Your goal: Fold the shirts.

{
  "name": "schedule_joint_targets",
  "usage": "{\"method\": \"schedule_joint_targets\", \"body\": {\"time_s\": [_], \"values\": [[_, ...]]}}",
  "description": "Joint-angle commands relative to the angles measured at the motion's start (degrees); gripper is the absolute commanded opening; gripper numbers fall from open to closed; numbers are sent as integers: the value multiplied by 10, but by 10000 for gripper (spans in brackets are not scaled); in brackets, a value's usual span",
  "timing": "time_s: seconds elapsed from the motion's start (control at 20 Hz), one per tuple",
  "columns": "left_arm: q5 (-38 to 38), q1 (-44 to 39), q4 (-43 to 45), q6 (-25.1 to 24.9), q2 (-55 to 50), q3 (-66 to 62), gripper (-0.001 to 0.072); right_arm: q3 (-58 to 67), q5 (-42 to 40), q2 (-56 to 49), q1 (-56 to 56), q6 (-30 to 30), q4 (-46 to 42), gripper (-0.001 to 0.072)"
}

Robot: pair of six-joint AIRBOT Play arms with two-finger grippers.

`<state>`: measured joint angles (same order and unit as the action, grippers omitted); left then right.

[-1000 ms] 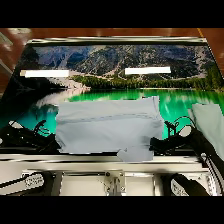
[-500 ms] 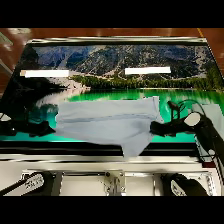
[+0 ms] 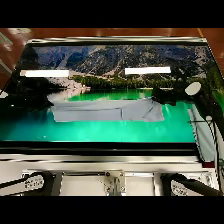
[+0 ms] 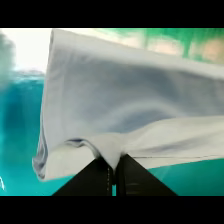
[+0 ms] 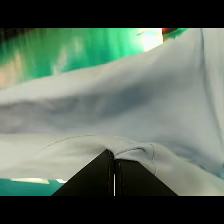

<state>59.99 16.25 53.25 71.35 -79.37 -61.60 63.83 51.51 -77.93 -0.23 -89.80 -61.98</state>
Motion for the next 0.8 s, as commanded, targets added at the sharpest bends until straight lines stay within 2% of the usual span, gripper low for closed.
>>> {"method": "schedule_joint_targets", "body": {"time_s": [0.0,0.1,0.15,0.2,0.25,0.3,0.5,0.6,0.75], "values": [[-8,-20,-2,31,-84,-52,36,37,-23,-86,0,-2,0,66],[2,-27,-3,48,-120,-59,38,37,-23,-117,0,-2,0,96],[12,-28,-2,50,-132,-59,58,37,-25,-125,0,0,0,328],[23,-26,-1,49,-139,-59,202,37,-28,-126,-1,13,-2,599],[32,-19,-1,49,-141,-59,409,38,-28,-122,-5,30,-12,631],[44,-9,0,49,-141,-61,457,40,-16,-114,-16,42,-33,631],[151,49,24,64,-138,-111,457,43,74,-79,-86,52,-134,638],[182,64,24,64,-128,-126,456,41,111,-90,-124,61,-99,639],[185,58,22,52,-94,-126,454,41,122,-130,-146,131,49,638]]}}
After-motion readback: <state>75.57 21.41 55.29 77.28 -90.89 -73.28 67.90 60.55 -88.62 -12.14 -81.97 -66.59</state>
